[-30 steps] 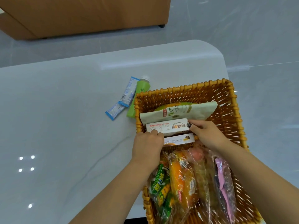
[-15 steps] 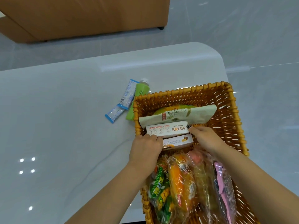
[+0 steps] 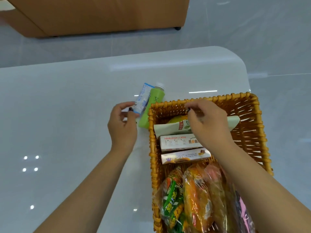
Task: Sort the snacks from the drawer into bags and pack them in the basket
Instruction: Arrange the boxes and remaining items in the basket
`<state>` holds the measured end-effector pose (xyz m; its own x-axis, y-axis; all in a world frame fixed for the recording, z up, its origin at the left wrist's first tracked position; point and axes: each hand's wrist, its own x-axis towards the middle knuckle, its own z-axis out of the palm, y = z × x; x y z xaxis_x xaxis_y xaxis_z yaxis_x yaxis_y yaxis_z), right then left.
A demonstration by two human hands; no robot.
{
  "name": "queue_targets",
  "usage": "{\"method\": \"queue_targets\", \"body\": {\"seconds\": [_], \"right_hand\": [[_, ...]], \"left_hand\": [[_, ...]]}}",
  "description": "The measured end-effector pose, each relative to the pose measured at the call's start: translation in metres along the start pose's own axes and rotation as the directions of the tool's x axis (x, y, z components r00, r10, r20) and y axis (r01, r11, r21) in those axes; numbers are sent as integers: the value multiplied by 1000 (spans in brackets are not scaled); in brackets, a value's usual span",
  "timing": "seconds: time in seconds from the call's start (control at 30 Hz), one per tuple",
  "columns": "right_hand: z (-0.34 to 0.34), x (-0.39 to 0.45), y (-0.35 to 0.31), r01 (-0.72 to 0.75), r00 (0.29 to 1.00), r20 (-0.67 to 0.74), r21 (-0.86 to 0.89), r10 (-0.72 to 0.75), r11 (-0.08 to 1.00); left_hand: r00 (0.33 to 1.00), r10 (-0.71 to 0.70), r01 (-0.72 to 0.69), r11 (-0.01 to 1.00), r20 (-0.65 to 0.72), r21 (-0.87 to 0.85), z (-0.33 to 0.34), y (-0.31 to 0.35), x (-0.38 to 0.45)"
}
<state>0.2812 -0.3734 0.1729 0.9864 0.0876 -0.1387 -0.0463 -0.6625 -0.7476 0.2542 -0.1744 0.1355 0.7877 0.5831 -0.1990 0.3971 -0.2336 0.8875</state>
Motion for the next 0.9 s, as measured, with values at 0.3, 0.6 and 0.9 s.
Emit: {"method": "queue_targets", "body": {"seconds": [0.3,0.6,0.9], "right_hand": [[64,76,-26,168,922,377,-601,91,781],[68,102,-22,149,793,535,-635,293,758],[71,103,-19,139,824,506,-615,253,777]], "left_hand": [[966,-22,-100,889,259,446,36,-72,63],[796,-41,-552,362,604,752,24,-99,95],[896,-101,-177,811,432,557,5,-101,96]]}}
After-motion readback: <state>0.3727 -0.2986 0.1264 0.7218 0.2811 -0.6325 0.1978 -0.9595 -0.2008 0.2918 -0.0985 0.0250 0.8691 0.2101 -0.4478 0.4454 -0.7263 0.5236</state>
